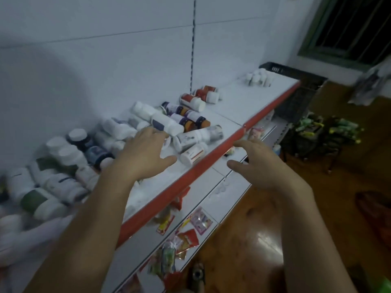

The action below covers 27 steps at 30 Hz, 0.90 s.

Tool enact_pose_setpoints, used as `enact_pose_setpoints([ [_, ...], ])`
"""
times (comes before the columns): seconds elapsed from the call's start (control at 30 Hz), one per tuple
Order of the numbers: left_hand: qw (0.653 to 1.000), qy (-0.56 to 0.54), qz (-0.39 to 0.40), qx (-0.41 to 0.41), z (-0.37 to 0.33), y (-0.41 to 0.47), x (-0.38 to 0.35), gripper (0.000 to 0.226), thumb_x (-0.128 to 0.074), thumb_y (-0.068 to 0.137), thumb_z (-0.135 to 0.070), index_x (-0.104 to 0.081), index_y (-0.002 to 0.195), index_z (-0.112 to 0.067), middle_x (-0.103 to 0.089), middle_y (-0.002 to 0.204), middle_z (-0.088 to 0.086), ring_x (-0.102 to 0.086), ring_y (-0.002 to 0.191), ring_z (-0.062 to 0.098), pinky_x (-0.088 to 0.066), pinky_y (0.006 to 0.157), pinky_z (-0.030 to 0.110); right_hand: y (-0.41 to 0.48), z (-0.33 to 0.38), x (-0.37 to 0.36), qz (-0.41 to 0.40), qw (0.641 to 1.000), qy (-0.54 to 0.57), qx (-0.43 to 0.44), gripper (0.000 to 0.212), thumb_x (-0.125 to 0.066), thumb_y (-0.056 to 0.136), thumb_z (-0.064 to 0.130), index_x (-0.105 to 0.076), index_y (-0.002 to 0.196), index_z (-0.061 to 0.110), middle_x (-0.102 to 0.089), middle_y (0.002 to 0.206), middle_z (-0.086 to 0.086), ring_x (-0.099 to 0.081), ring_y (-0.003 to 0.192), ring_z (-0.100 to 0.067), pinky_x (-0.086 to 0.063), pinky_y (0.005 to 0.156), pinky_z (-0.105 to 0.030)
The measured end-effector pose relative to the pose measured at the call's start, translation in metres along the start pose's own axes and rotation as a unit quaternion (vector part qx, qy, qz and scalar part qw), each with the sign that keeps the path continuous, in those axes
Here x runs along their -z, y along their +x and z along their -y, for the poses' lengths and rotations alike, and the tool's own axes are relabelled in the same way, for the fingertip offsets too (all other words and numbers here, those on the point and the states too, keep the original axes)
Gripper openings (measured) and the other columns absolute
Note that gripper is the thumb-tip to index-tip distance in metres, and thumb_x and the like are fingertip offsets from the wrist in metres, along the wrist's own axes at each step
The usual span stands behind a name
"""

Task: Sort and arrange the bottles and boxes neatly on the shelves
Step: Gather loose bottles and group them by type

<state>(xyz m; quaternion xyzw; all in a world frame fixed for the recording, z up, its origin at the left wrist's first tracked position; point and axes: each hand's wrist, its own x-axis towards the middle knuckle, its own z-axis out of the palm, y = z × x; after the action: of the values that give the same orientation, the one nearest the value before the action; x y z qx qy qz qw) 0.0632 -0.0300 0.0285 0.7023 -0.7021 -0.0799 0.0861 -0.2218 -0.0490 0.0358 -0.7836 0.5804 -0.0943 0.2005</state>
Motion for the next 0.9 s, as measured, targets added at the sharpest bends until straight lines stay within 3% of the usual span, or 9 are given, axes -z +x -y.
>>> enact_pose_setpoints([
  [0.17, 1.000, 0.005, 0.011, -0.006, -0.026, 0.102, 0.008, 0.067, -0.065, 0.088, -0.055, -0.045, 0.145, -0.025, -0.044, 0.149, 0.008, -0.042, 0.136, 0.030, -0.040, 0.110, 0.051, 0.069, -0.043, 0.033, 0.044, 0.999, -0.020, -0.008, 0.063, -0.056, 0.097, 0.054, -0.039, 0.151, 0.026, -0.038, 0.155, -0.004, -0.036, 0.142, -0.028, -0.035, 0.116, -0.045],
  [0.3, 1.000, 0.011, 0.026, -0.008, -0.046, 0.174, 0.014, 0.062, -0.070, 0.086, -0.046, -0.049, 0.140, -0.024, -0.048, 0.139, 0.010, -0.046, 0.128, 0.031, -0.042, 0.106, 0.050, 0.121, -0.080, 0.051, 0.030, 0.999, -0.017, -0.011, 0.065, -0.055, 0.098, 0.053, -0.036, 0.153, 0.025, -0.038, 0.155, -0.003, -0.034, 0.143, -0.025, -0.034, 0.116, -0.042],
  [0.43, 0.996, 0.069, 0.057, -0.002, -0.052, 0.223, 0.007, 0.066, -0.070, 0.087, -0.040, -0.043, 0.145, -0.023, -0.043, 0.146, 0.008, -0.041, 0.135, 0.028, -0.040, 0.108, 0.051, 0.171, -0.111, 0.056, 0.038, 0.999, -0.005, -0.006, 0.061, -0.057, 0.097, 0.052, -0.041, 0.151, 0.026, -0.045, 0.148, -0.004, -0.044, 0.133, -0.024, -0.040, 0.106, -0.037],
  [0.53, 0.990, 0.103, 0.079, 0.056, -0.044, 0.246, 0.000, 0.069, -0.071, 0.086, -0.040, -0.040, 0.146, -0.026, -0.041, 0.147, 0.009, -0.037, 0.138, 0.030, -0.036, 0.111, 0.053, 0.219, -0.131, 0.058, 0.057, 0.998, 0.014, -0.003, 0.060, -0.059, 0.096, 0.053, -0.040, 0.149, 0.032, -0.044, 0.145, -0.003, -0.053, 0.110, -0.019, -0.039, 0.088, -0.031],
  [0.6, 0.982, 0.124, 0.094, 0.111, -0.037, 0.257, -0.005, 0.075, -0.072, 0.086, -0.042, -0.035, 0.150, -0.029, -0.037, 0.151, 0.008, -0.034, 0.141, 0.030, -0.032, 0.113, 0.053, 0.255, -0.141, 0.057, 0.077, 0.997, 0.020, 0.017, 0.059, -0.059, 0.096, 0.053, -0.040, 0.148, 0.033, -0.044, 0.144, -0.003, -0.054, 0.101, -0.016, -0.037, 0.085, -0.029],
  [0.73, 0.975, 0.140, 0.075, 0.153, -0.035, 0.284, -0.019, 0.078, -0.074, 0.084, -0.046, -0.035, 0.150, -0.030, -0.040, 0.149, 0.007, -0.038, 0.138, 0.029, -0.035, 0.110, 0.052, 0.330, -0.151, 0.054, 0.098, 0.992, 0.027, 0.078, 0.060, -0.061, 0.095, 0.052, -0.040, 0.148, 0.033, -0.043, 0.145, -0.005, -0.048, 0.126, -0.024, -0.034, 0.091, -0.029],
  [0.8, 0.976, 0.131, 0.079, 0.152, -0.043, 0.301, -0.026, 0.083, -0.075, 0.083, -0.036, -0.029, 0.152, -0.033, -0.034, 0.153, 0.005, -0.030, 0.143, 0.029, -0.030, 0.113, 0.053, 0.369, -0.152, 0.054, 0.112, 0.986, 0.036, 0.115, 0.061, -0.062, 0.094, 0.049, -0.038, 0.148, 0.033, -0.043, 0.144, -0.005, -0.048, 0.127, -0.024, -0.035, 0.091, -0.030],
  [0.9, 0.977, 0.108, 0.116, 0.144, -0.054, 0.329, -0.040, 0.097, -0.071, 0.082, -0.013, -0.015, 0.155, -0.042, -0.010, 0.161, 0.000, -0.004, 0.151, 0.023, -0.013, 0.119, 0.056, 0.422, -0.148, 0.053, 0.095, 0.981, 0.066, 0.155, 0.063, -0.066, 0.091, 0.042, -0.038, 0.147, 0.031, -0.044, 0.141, -0.008, -0.049, 0.124, -0.029, -0.041, 0.090, -0.034],
])
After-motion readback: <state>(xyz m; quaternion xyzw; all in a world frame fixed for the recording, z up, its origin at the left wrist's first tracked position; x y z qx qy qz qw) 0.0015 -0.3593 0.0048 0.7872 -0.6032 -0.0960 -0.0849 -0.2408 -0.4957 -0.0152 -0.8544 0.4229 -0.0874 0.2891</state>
